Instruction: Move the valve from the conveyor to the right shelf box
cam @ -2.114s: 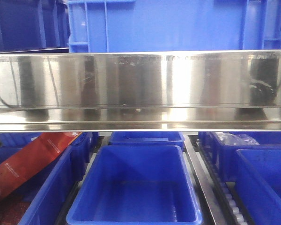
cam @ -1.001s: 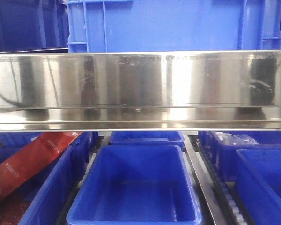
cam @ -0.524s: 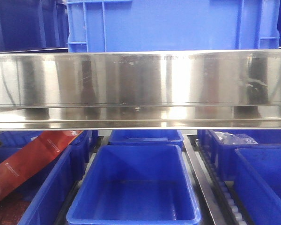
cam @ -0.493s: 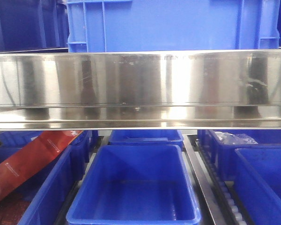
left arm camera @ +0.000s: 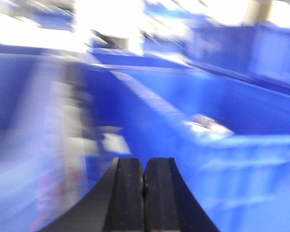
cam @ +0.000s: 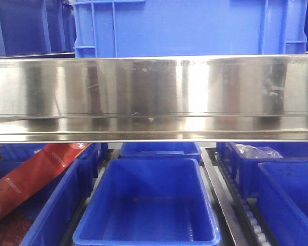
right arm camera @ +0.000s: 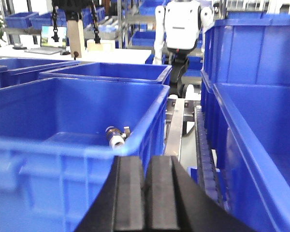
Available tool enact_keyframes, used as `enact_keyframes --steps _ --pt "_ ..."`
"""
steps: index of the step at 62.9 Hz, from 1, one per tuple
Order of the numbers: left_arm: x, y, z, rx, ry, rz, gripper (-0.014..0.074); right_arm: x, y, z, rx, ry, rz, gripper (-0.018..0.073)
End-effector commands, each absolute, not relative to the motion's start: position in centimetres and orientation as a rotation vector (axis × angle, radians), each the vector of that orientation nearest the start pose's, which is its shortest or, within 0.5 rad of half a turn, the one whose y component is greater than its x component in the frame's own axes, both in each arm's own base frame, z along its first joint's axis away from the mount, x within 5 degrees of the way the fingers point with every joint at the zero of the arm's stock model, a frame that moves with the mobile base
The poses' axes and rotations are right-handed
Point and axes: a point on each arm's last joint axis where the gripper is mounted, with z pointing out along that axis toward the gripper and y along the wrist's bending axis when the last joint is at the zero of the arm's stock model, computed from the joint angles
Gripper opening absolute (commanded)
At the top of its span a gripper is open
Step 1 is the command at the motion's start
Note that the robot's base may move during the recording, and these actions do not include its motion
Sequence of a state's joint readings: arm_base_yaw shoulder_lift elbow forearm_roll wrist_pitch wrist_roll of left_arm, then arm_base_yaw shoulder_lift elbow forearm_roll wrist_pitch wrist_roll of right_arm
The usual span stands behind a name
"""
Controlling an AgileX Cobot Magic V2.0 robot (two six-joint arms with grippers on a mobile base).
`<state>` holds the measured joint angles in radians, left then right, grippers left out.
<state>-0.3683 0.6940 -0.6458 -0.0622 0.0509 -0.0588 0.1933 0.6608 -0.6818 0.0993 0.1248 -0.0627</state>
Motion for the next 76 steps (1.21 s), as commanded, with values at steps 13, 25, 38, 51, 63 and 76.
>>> enact_keyframes --steps 13,25,38,51,63,76 --pt "7.2 -1.8 33.2 0.132 1.563 -0.257 -0.0111 9.8 2.0 34.4 -0.136 1.523 0.173 -0.0163" --pt "4.3 -0.7 31.8 0.078 1.500 -0.164 -0.0111 9.0 1.5 32.3 -0.111 1.530 0.147 -0.0163" --pt "2.6 -0.2 31.4 0.031 1.449 -0.121 -0.0111 8.6 1.0 32.4 -0.073 1.476 0.115 -0.0163" --pt "2.3 -0.2 31.5 0.026 1.425 -0.117 -0.0111 8.4 1.0 32.6 -0.072 1.463 0.115 -0.0163" --pt "2.3 -0.2 31.5 0.026 1.425 -0.117 -0.0111 8.4 1.0 32.6 -0.072 1.463 0.115 -0.0163" --pt "2.3 -0.2 31.5 0.026 1.425 -0.117 -0.0111 8.4 1.0 32.6 -0.072 1.463 0.115 -0.0163"
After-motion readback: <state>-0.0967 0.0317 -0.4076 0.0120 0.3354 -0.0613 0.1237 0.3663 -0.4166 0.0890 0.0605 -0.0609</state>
